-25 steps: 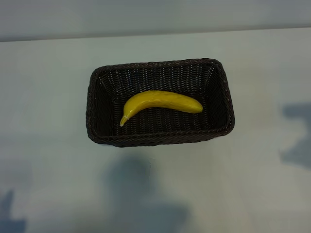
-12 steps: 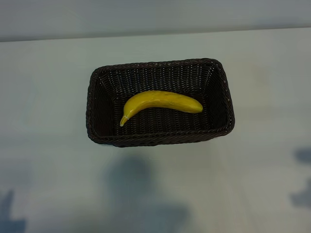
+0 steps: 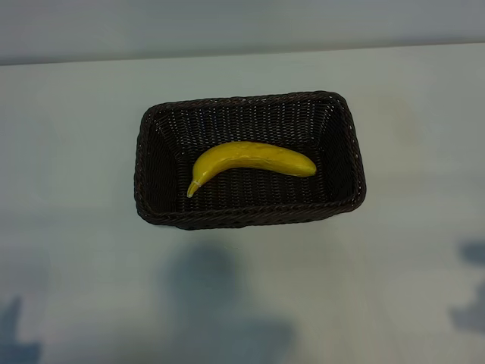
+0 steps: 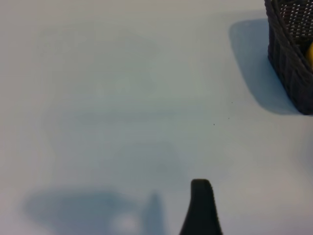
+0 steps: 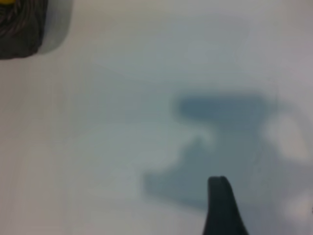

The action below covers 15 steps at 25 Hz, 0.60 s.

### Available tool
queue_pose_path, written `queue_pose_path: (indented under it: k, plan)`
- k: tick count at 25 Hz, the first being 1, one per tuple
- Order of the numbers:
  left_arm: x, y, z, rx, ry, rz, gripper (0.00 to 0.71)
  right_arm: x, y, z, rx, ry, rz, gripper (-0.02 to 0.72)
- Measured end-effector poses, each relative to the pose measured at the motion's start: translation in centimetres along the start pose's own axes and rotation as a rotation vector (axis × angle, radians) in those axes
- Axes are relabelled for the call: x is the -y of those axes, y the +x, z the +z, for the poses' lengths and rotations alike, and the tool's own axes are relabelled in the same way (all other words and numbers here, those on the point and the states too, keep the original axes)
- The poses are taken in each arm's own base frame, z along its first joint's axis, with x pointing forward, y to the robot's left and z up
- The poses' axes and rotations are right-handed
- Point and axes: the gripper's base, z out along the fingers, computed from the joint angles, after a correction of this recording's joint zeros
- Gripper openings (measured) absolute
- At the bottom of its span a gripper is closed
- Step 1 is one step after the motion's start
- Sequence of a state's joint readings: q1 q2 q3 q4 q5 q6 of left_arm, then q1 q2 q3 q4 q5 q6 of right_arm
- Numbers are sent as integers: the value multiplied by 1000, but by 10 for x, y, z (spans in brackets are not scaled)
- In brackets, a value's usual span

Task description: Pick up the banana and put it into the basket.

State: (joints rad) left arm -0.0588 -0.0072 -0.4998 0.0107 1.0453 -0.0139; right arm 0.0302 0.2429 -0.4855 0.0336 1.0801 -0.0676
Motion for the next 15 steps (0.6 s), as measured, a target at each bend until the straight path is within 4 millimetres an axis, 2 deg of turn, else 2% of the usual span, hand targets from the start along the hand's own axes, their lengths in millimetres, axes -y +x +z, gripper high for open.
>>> queue_pose_path:
  k: [8, 15]
  plan:
    - [0, 0, 0, 0, 0, 0, 575, 0, 2, -3, 23, 3, 8, 445]
    - [0, 0, 0, 0, 0, 0, 575, 2, 5, -8, 66, 109, 102, 445]
